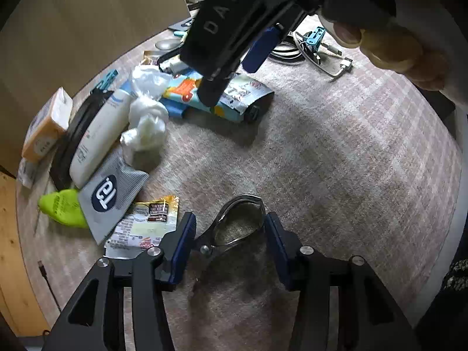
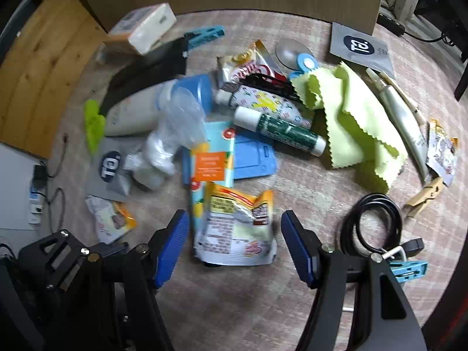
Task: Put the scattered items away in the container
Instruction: 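Grasp the snack packet with the right tool while the left tool grasps the scissors, then carry the packet and scissors to the black box and open both tools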
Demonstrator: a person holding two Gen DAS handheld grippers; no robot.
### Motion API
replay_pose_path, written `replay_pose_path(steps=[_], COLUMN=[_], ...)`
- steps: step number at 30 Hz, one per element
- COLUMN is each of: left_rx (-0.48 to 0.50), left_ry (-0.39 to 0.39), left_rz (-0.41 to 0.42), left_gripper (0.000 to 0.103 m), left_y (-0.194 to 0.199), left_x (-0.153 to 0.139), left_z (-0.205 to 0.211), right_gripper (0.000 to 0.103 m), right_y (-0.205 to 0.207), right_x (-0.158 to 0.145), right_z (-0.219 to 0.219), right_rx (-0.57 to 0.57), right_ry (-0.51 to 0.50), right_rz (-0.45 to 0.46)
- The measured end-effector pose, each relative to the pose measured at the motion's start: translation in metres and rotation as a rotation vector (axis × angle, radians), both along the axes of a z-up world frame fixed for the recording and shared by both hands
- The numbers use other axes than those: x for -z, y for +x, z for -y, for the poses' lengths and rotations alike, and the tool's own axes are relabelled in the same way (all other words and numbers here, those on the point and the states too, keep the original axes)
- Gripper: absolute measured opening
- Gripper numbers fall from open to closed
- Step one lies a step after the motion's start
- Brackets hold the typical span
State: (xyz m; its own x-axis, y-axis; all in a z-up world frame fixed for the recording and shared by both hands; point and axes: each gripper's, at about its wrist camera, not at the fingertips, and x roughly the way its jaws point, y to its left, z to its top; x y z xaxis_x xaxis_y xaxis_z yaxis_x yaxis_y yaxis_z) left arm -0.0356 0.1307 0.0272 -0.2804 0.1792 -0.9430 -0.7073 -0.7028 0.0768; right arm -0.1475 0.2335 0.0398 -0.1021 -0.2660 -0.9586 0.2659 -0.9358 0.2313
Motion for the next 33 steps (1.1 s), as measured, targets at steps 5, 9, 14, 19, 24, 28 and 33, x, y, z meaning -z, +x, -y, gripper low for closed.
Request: replay_pose_path(steps=[5,9,14,19,24,28,33], left_rx=[-0.022,-0.051,-0.087,-0.135,-0.165,-0.178,-0.203], left_ry=[0.031,0.053,0.074,0.1,0.145,0.159,0.172], left_rz=[0.009,0.022,0.023,0.027,0.032,0.022,0.014], left_gripper=[0.037,0.026,0.026,0.026,0.026,0.026,0.026], left_y=[0.002,0.004,0.008,0.012,0.015,0.021,0.022], left_x=[0.0,-0.001,-0.002,-0.004,-0.014,-0.022,-0.036], left_z=[0.002,0.002,0.002,0.002,0.001,-0.005,-0.012], right_gripper=[0.064,0.048,0.039,0.034,0.034,0.034,0.034], right_y=[0.005,0.011,0.021,0.032,0.036,0.042,0.052], right_x=[0.004,0.002,-0.002,-0.008,-0.012,-0.019,-0.038], right_z=[-0.011,-0.013,-0.017,-0.026,-0.038,-0.046,-0.064], right_rx=[0.011,-0.007,-0.013,-0.014,-0.007,0.01,0.032], right_ry=[-0.043,-0.083,-0.101,-0.09,-0.11,-0.107,-0.098], right_rz=[0.024,0.031,0.025,-0.009,-0.036,-0.059,-0.122])
